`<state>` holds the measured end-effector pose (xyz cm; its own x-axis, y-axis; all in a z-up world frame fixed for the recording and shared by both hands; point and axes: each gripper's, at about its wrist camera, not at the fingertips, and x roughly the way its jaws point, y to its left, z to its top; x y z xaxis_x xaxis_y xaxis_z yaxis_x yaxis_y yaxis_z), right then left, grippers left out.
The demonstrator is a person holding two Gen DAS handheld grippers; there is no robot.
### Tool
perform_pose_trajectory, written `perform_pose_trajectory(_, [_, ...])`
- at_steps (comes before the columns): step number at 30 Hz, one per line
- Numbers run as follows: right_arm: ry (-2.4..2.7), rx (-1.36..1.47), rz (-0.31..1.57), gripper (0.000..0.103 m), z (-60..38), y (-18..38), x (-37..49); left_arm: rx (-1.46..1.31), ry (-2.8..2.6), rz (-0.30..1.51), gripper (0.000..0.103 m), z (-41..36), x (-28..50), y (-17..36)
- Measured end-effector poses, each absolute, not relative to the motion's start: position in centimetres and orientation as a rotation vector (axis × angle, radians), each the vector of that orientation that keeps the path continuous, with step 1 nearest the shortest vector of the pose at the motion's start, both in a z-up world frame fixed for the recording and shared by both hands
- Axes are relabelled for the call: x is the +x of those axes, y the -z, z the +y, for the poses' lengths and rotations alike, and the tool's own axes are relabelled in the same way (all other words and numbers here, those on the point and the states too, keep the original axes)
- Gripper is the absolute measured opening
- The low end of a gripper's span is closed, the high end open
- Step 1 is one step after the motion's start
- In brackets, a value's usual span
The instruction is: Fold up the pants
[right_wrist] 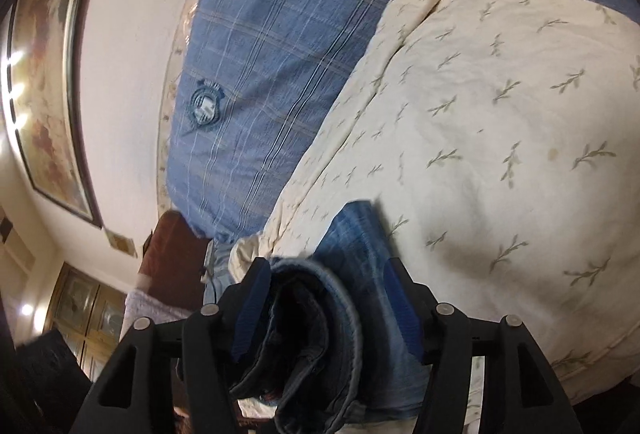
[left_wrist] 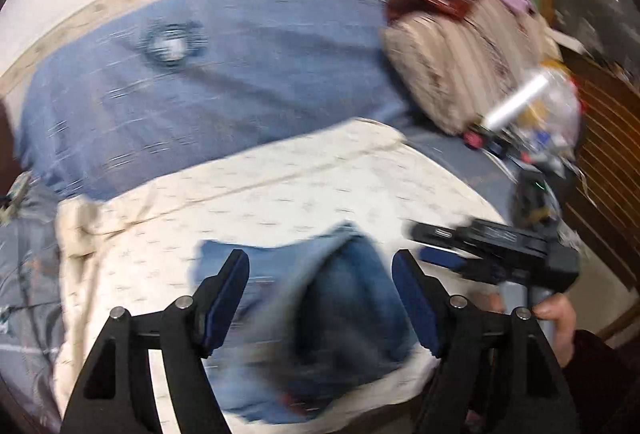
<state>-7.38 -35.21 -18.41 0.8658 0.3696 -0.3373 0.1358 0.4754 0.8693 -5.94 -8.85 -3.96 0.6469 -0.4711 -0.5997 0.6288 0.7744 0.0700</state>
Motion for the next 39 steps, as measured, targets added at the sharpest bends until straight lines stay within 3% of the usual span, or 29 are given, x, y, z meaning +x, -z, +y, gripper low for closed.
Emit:
perform_pose_trajectory(4, [-0.174, 1.056, 0.565, 0.063, -34.4, 18.5, -6.7, 0.236, 0.483, 0.625, 0.076, -3.2, -3.1, 4.7])
perform_pose_trajectory(9, [-0.223, 1.047, 0.613, 0.063, -33.0, 19.1, -5.9, 0.211, 0.421, 0.745, 0.076, 0.5, -0.5, 9.4])
perform_pose_trajectory(15, [-0.216, 0.981, 0.747, 0.061, -30.6, 20.6, -4.1, 0.279, 0.540, 0.817, 0.075, -3.0, -1.3, 14.3])
perform_pose_trajectory(18, [-0.271, 0.951, 0.738, 0.031, -29.7, 20.2, -3.8, 0.368, 0.617, 0.807, 0.074, -6.4, -3.3, 15.8])
perform_pose_trajectory(21, [-0.314, 0.985, 0.707, 0.023, -29.8, 19.6, -3.6, 0.412, 0.640, 0.791, 0.072, -8.3, -3.8, 16.3])
perform_pose_trajectory(27, [-0.370, 1.217, 0.657, 0.023, -33.2, 21.1, -2.2, 0.292, 0.659, 0.852, 0.072, -10.4, -0.7, 16.9])
perform_pose_trajectory(33, [-0.235, 1.267, 0.674, 0.023, -36.1, 21.9, -1.5, 0.310, 0.594, 0.832, 0.075, -13.9, 0.7, 17.8])
perform_pose_trajectory(39, [-0.152, 1.320, 0.516, 0.025, -39.2, 20.8, -4.0, 0.392, 0.566, 0.775, 0.074, -14.3, -0.9, 17.9])
